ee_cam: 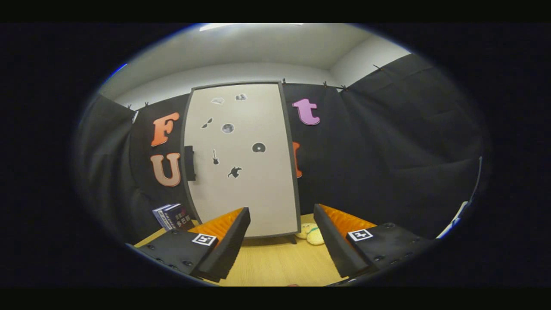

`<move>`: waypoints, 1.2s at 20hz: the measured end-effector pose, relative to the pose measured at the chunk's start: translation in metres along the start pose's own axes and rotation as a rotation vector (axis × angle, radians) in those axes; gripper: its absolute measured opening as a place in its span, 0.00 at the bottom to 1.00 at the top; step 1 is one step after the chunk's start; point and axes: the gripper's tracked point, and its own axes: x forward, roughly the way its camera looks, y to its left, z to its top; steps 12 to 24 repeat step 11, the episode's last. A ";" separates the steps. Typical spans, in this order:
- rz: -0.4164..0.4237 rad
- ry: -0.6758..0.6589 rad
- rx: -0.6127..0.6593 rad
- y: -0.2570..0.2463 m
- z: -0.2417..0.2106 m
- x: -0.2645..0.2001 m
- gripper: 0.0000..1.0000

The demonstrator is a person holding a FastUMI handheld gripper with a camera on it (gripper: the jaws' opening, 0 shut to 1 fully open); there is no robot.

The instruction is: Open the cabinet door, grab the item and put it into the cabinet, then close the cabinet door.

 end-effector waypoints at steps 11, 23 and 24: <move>0.045 -0.023 -0.043 0.029 0.012 -0.003 0.96; 0.045 -0.023 -0.043 0.029 0.012 -0.003 0.96; 0.045 -0.023 -0.043 0.029 0.012 -0.003 0.96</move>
